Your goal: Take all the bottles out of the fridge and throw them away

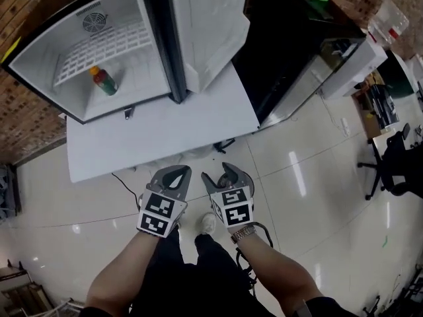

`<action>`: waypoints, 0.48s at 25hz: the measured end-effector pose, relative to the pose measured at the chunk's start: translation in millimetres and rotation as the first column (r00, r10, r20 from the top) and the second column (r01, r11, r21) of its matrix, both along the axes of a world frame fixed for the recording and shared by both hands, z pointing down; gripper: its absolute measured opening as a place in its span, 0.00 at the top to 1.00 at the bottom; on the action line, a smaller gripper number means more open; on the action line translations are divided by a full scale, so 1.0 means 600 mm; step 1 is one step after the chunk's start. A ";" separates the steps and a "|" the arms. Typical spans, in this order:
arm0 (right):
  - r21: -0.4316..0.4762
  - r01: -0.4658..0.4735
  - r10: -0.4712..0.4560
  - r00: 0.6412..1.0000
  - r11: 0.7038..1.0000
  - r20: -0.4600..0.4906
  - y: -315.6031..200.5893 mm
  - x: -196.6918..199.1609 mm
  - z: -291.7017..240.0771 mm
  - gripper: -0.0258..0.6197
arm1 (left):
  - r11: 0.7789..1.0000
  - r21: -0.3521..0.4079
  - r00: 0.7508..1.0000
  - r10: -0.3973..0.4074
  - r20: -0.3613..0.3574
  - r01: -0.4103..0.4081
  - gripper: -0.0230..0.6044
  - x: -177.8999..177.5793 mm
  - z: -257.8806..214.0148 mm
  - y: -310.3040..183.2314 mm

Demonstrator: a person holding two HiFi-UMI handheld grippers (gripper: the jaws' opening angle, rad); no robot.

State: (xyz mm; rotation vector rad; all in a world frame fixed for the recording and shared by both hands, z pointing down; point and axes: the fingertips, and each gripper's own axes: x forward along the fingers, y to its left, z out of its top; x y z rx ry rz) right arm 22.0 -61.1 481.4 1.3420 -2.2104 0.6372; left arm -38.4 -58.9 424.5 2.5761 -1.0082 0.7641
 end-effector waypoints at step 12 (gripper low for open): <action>0.156 0.210 -0.206 0.978 0.965 -0.039 -0.162 -0.272 -0.143 0.54 | 0.960 0.079 0.963 -0.262 -0.064 0.267 0.96 -0.290 -0.101 -0.103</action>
